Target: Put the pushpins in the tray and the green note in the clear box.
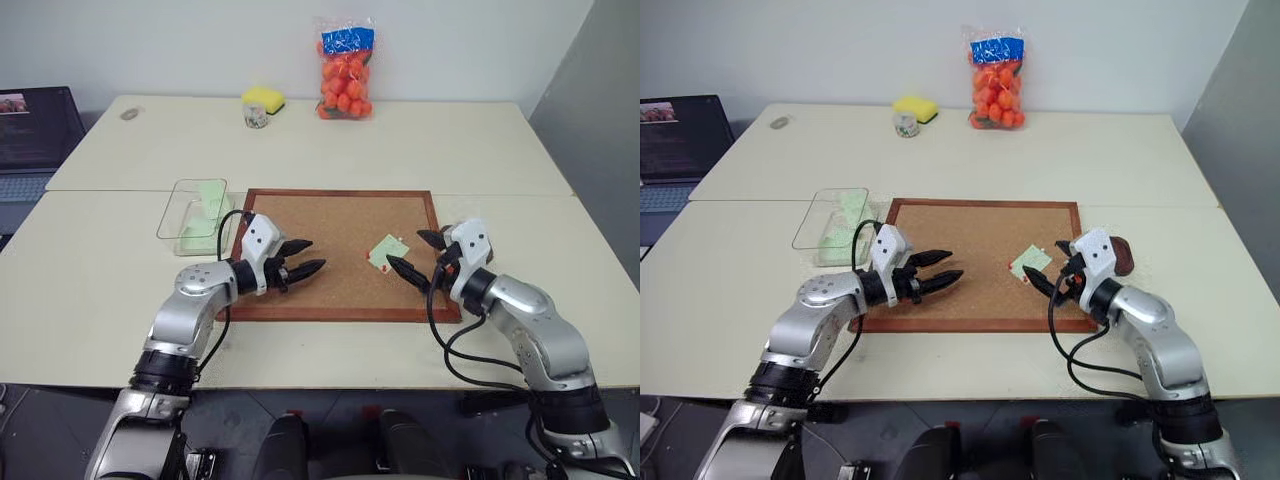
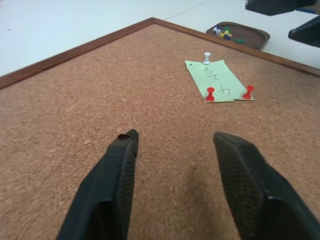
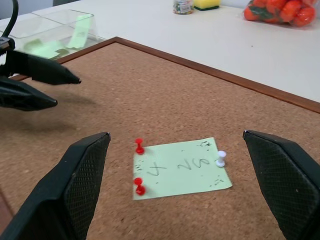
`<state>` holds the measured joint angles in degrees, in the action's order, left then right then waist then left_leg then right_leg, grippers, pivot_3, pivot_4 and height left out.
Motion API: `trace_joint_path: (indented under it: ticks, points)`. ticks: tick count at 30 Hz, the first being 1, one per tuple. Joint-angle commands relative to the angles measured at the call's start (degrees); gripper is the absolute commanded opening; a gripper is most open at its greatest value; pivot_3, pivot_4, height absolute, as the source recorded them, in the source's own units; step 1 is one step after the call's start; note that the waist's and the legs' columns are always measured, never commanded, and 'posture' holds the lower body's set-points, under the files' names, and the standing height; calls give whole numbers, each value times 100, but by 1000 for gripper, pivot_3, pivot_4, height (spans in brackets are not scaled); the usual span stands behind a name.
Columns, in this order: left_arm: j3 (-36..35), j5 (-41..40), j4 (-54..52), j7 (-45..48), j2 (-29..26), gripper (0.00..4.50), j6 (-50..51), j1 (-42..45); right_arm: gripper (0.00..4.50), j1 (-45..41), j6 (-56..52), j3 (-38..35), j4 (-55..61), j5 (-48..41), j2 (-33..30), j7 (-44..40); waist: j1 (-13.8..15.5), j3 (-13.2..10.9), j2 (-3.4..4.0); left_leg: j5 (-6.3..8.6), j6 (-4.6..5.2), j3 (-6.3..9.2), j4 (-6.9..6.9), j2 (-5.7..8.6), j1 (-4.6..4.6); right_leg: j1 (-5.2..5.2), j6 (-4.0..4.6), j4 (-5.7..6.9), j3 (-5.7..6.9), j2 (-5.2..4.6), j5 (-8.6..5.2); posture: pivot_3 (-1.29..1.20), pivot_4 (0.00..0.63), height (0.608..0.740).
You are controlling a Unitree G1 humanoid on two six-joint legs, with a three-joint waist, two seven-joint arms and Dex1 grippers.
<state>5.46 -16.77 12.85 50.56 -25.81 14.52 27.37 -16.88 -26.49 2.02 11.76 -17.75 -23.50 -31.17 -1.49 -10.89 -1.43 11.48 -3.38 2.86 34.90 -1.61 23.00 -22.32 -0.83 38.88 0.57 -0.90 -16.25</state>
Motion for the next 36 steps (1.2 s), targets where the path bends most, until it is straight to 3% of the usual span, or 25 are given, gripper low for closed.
trace_joint_path:
  ticks: [1, 10, 20, 25, 36]
  points:
    - [88, 126, 329, 113, 253, 1630, -402, 256, 4500, -158, 290, 48, -182, 262, 105, 160, 0, 0, 0, 0, 0, 0, 0, 0, 1, -1, 0, 1, 0, 0, 0, 0, 150, 740]
    - [188, 275, 687, 262, 558, 33, -604, 476, 4500, -514, 379, -13, -862, 555, 518, 640, -20, 0, 0, 0, 0, 0, 3, -4, -5, 0, 0, 9, -2, 5, 1, 0, 150, 740]
    - [466, 581, 768, 383, 500, 14, -287, 311, 4500, -840, 538, -18, -1527, 723, 743, 844, -19, 0, 0, 0, 0, 0, 3, -2, -5, 0, 0, 10, -3, 4, 1, 0, 150, 740]
    - [815, 996, 1397, 418, 562, 14, -402, 241, 4500, -1069, 680, -91, -1998, 772, 905, 947, -15, 12, 18, 0, 0, -1, 2, -2, -8, 4, 0, 10, -4, 4, 1, 0, 150, 740]
    - [743, 1035, 1557, 458, 585, 14, -373, 304, 4500, -1382, 1110, 13, -2882, 929, 1033, 843, -18, 35, 38, -1, 1, -2, 3, 0, -20, 16, 0, 10, -5, 3, 1, 0, 150, 740]
